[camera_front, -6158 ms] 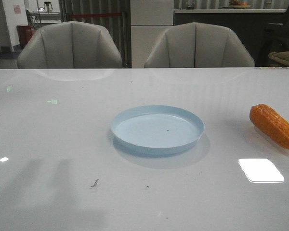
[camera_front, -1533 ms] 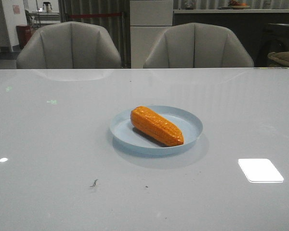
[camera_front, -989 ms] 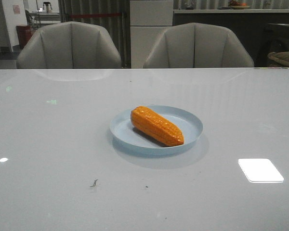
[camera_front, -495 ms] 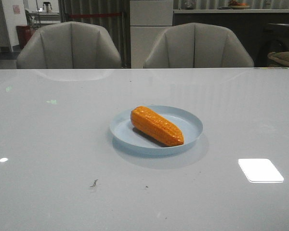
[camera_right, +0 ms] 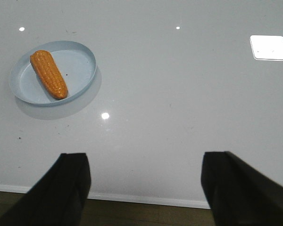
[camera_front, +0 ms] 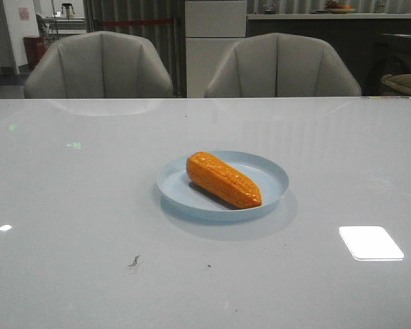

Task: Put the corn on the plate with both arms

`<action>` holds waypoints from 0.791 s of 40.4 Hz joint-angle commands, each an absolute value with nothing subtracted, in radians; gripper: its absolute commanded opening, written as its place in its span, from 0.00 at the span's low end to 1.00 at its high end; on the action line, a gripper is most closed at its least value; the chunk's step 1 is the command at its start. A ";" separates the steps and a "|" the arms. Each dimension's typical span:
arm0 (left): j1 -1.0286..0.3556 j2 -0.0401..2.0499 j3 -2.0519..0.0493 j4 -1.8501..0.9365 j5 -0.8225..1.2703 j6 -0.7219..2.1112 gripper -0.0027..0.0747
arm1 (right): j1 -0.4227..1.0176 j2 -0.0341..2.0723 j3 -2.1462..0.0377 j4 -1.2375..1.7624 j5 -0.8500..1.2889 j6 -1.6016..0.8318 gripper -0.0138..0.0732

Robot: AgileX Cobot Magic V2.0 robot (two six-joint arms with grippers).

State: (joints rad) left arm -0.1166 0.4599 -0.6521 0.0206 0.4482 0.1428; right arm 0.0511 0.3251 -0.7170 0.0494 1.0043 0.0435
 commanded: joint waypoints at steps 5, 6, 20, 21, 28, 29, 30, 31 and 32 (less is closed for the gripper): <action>-0.082 0.255 -0.478 0.000 0.149 0.160 0.15 | 0.043 0.345 -0.741 0.053 0.922 0.044 0.84; -0.080 0.233 -0.449 0.000 0.125 0.160 0.15 | 0.043 0.345 -0.741 0.053 0.922 0.044 0.84; -0.080 0.021 -0.153 -0.093 -0.108 0.159 0.15 | 0.043 0.345 -0.741 0.053 0.922 0.044 0.84; -0.080 0.014 -0.141 -0.093 -0.108 0.159 0.15 | 0.043 0.345 -0.741 0.053 0.922 0.044 0.84; -0.080 -0.028 -0.056 -0.093 -0.110 0.102 0.15 | 0.043 0.345 -0.741 0.053 0.922 0.044 0.84; -0.080 -0.031 -0.045 -0.093 -0.115 0.097 0.15 | 0.043 0.345 -0.741 0.053 0.922 0.044 0.84; -0.080 -0.031 -0.035 -0.093 -0.125 0.097 0.15 | 0.043 0.345 -0.741 0.053 0.922 0.044 0.84; -0.080 -0.029 -0.029 -0.093 -0.129 0.097 0.15 | 0.043 0.345 -0.741 0.053 0.923 0.044 0.84; -0.080 -0.029 -0.021 -0.091 -0.129 0.097 0.15 | 0.043 0.345 -0.741 0.053 0.924 0.044 0.84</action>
